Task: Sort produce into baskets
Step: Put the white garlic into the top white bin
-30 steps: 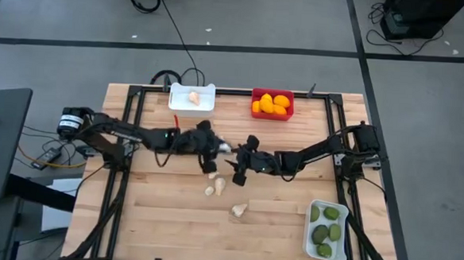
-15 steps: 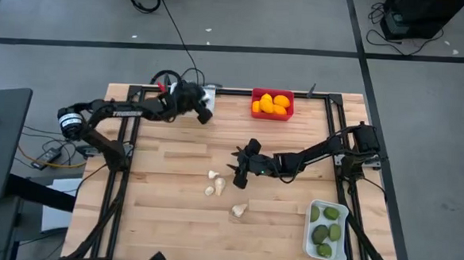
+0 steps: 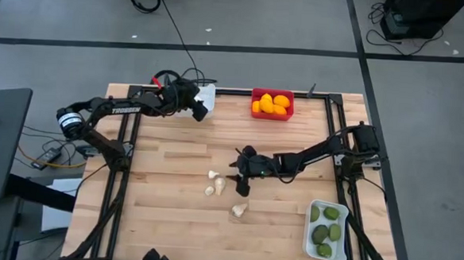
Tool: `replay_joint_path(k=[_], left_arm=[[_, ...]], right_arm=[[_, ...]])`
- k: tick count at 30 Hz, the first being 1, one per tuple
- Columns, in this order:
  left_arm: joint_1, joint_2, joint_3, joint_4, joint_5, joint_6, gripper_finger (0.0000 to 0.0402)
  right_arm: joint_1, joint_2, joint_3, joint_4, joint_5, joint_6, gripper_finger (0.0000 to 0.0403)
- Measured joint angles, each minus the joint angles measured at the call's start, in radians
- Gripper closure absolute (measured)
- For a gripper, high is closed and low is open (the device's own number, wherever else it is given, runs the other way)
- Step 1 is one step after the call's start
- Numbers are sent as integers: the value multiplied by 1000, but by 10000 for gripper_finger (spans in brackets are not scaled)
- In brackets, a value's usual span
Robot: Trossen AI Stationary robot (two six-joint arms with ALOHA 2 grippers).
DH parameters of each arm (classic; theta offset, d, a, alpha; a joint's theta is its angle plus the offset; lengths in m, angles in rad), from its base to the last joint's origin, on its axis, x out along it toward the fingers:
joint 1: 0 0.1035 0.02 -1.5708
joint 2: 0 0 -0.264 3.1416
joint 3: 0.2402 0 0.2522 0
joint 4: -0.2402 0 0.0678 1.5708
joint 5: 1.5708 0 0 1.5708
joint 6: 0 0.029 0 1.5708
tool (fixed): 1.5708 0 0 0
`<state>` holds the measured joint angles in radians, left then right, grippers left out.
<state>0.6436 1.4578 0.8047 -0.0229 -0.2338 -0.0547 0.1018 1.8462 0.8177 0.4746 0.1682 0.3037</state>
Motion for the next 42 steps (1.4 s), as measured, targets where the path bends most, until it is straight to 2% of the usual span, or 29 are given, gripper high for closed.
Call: replay_joint_path(k=[5, 8, 10, 14, 20, 25, 28, 31, 36, 42], left_arm=[[-36, -61, -1, -19, 87, -3, 112], [-117, -143, -6, -23, 146, 2, 101], [-189, -186, -11, -28, 148, 20, 100], [-327, -246, -39, -49, 142, 19, 104], [-498, -267, -119, -76, 91, -71, 106], [-613, -262, -183, -61, 98, -113, 106], [-667, -250, -225, -33, 154, -110, 106], [-709, -223, -274, 64, 176, -83, 106], [-721, -140, -322, 302, 95, -57, 106], [-701, -13, -319, 366, 65, -169, 106]], right_arm=[[20, 29, 9, 2, -57, -130, 167], [41, 82, 60, 11, -151, -191, 167], [52, 120, 101, 11, -172, -225, 167], [60, 177, 164, -8, -140, -279, 164], [59, 225, 211, -55, 24, -373, 151], [59, 206, 213, -72, 45, -346, 140], [59, 185, 212, -90, 29, -328, 137], [58, 163, 213, -85, 43, -333, 135], [41, 137, 213, -94, 50, -329, 135], [32, 30, 213, -252, 67, -291, 138]])
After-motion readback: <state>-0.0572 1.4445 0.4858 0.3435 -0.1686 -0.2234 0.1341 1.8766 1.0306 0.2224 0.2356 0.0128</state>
